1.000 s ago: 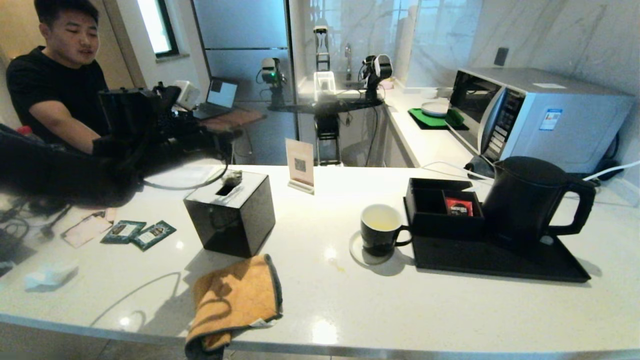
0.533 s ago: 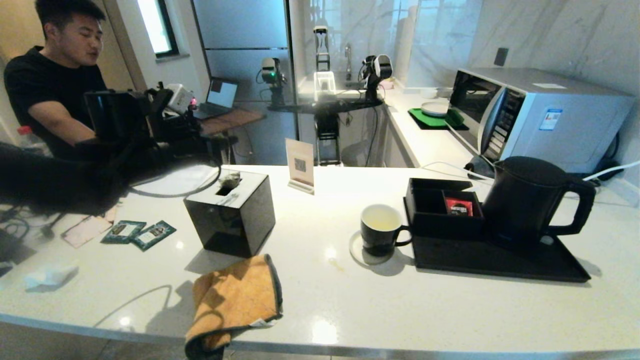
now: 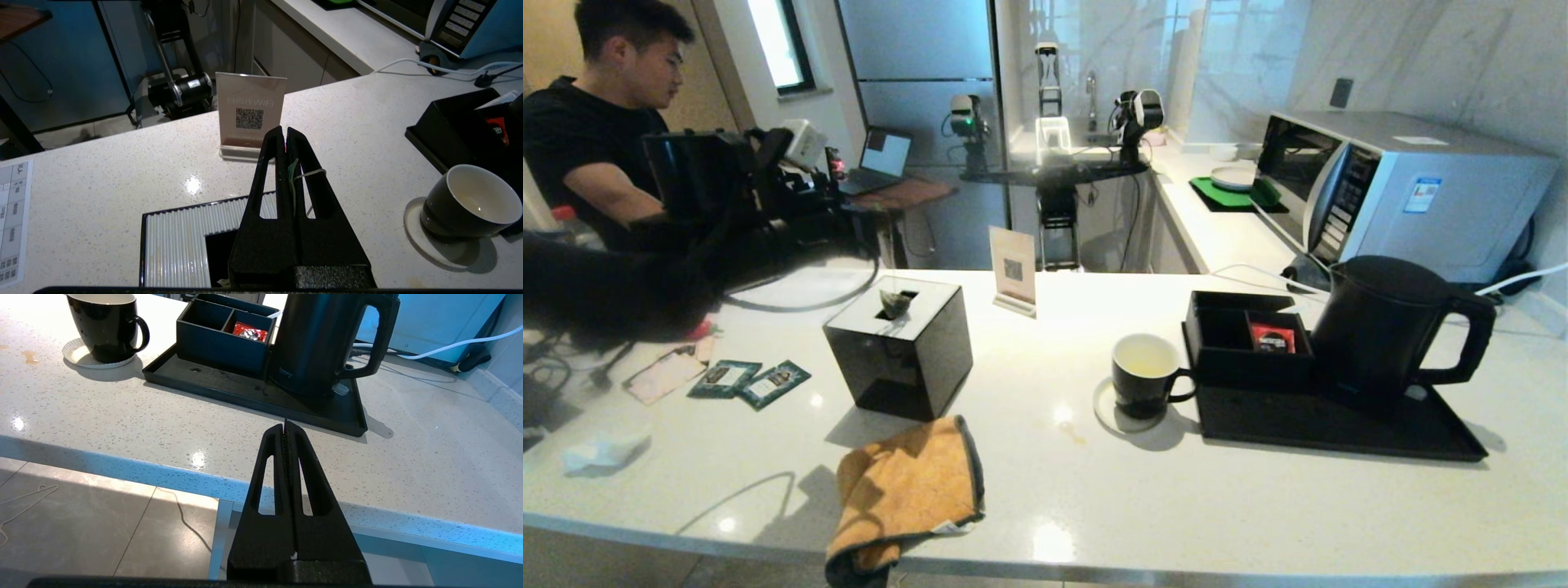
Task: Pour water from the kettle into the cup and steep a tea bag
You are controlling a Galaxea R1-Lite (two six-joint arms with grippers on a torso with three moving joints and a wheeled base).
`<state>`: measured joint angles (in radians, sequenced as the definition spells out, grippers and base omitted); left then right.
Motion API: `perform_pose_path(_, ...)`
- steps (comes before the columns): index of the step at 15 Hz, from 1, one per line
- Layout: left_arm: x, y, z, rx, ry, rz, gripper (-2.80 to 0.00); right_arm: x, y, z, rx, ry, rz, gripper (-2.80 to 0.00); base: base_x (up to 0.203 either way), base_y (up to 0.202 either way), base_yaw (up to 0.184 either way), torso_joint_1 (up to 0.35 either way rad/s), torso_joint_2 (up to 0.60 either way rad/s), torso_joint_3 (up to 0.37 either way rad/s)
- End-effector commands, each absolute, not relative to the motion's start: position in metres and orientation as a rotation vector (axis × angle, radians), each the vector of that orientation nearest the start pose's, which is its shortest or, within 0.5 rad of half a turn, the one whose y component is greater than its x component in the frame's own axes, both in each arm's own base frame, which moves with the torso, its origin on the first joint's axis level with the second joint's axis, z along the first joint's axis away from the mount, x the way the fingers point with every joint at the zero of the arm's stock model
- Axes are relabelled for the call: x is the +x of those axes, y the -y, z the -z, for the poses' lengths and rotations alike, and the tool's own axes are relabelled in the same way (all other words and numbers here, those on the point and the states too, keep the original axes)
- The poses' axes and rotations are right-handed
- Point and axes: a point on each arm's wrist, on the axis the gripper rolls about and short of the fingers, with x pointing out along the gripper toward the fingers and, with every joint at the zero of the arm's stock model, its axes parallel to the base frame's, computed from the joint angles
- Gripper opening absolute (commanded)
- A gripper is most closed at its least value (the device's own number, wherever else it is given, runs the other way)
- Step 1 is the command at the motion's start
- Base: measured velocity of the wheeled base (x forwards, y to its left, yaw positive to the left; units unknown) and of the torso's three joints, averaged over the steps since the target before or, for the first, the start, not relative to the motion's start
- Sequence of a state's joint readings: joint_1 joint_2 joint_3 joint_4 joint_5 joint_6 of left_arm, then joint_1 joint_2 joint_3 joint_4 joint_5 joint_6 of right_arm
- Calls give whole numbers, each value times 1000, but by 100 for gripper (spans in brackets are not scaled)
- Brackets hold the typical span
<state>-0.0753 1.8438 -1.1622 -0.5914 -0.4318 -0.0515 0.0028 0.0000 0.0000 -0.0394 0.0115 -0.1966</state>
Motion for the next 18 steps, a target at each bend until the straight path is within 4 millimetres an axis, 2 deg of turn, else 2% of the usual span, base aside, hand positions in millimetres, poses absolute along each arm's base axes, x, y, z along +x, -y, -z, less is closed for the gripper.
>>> perform_pose_path(1, 369, 37, -226, -65, -96, 491, -280, -23, 0, -80, -198, 40, -11, -280, 0, 0, 0, 0, 0, 0)
perform_pose_path(10, 404, 31, -222, -53, -34, 423, -280, -23, 0, -80, -198, 41, -11, -280, 0, 0, 0, 0, 0, 0)
perform_pose_path(18, 408, 32, -206, -56, -80, 418, -280, -23, 0, -80, -198, 41, -11, -280, 0, 0, 0, 0, 0, 0)
